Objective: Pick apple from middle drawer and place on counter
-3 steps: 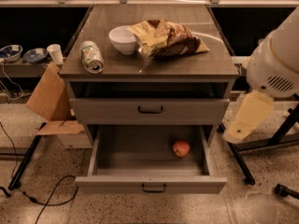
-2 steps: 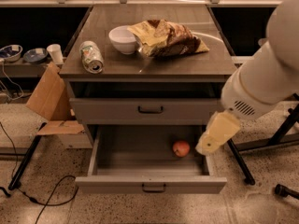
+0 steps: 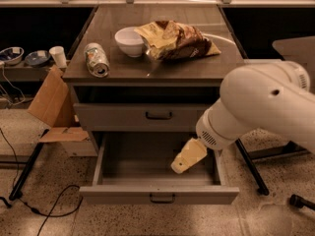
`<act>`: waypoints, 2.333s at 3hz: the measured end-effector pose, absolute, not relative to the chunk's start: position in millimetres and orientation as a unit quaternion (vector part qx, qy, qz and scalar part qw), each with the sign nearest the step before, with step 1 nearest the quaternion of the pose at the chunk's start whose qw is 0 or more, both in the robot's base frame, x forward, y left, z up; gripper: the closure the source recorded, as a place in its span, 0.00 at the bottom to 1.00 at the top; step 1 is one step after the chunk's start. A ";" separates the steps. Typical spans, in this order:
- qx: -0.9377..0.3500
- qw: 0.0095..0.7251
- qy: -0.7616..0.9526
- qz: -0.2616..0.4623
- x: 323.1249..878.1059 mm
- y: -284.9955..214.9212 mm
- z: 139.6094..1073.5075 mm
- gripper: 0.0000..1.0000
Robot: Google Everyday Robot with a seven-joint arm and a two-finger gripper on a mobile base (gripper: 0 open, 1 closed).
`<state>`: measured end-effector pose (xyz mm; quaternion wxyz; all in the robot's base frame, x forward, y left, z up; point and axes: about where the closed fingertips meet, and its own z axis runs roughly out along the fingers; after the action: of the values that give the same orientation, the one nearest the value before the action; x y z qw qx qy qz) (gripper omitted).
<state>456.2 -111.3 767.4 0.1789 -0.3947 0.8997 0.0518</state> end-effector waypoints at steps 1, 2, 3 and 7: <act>-0.341 0.173 0.920 0.086 463.1 -101.8 717.1 0.00; -0.289 0.152 0.939 0.106 472.5 -96.9 681.6 0.00; -0.289 0.152 0.939 0.106 472.5 -96.9 681.6 0.00; -0.215 0.177 0.949 0.149 540.3 -66.7 628.6 0.00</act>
Offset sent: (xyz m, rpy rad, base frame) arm 0.0300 0.0186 -0.1279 0.1397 0.1988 -0.3010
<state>540.3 -66.7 628.6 0.1766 -0.2146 0.9490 0.1486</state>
